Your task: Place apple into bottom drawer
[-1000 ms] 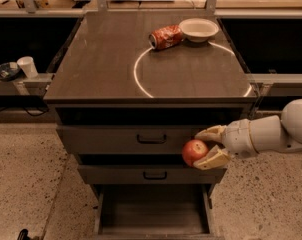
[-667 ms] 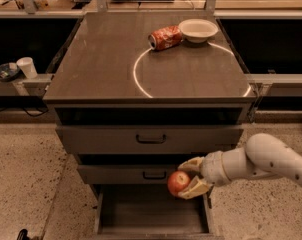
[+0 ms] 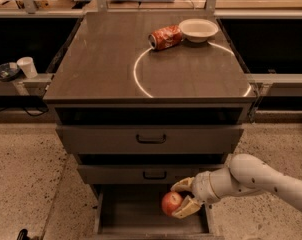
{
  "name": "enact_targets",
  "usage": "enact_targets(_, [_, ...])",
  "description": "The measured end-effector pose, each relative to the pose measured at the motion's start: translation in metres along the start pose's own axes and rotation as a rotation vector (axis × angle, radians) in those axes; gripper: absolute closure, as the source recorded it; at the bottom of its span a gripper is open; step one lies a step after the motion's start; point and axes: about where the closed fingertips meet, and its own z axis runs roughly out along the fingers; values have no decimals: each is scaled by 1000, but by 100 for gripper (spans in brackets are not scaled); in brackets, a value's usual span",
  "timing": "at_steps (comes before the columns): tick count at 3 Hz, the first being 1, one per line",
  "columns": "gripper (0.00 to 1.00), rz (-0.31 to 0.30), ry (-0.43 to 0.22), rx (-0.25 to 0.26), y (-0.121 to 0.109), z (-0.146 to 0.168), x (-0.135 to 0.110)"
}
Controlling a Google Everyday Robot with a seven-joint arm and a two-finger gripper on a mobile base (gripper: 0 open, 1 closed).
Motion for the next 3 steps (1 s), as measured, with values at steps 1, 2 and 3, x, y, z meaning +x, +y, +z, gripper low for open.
enact_targets(1, [100,46,23,9,-6,8,11])
enact_targets(2, [100,178,62,30,8,45,70])
enact_targets(3, [100,257,-6,205,1,91,141])
